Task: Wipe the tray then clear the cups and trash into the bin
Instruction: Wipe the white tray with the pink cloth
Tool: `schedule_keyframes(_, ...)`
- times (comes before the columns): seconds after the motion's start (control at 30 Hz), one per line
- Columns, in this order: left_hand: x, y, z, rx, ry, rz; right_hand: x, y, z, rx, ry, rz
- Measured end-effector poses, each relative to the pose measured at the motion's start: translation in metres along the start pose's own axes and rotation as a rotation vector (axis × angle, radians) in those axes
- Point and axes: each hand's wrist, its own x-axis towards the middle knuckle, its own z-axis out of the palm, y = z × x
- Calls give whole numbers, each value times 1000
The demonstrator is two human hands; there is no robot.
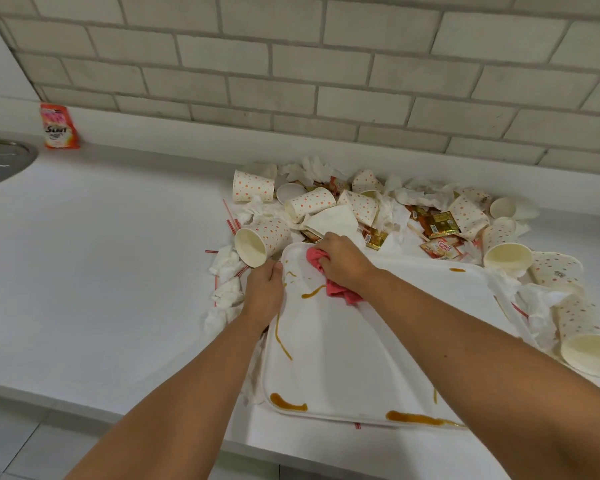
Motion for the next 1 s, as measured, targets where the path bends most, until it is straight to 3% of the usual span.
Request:
schedule_keyframes(0.2, -1, 2, 0, -14, -10, 5, -16, 0, -3, 110, -167, -252)
schedule_keyframes(0.43, -1, 2, 0, -24, -21, -23, 3, 5, -4, -22, -43, -28)
schedule_keyframes(0.63, -2, 2, 0, -22, -16, 7, 8, -22, 9, -55, -71, -182)
schedule_keyframes(0.73, -1, 0, 2, -20, -22, 20, 4, -23, -2, -51, -217, -260)
schedule_keyframes(0.83, -1, 0, 2, -18, -22, 12, 0, -12, -15, -37, -314, -212)
schedule_keyframes(0.93, -3, 1, 1, -2, -23, -12, 4, -9, -15, 11, -237, -44)
schedule_keyframes(1.0, -3, 2, 1, -2, -21, -8, 8, -18, -7, -44, -154, -72)
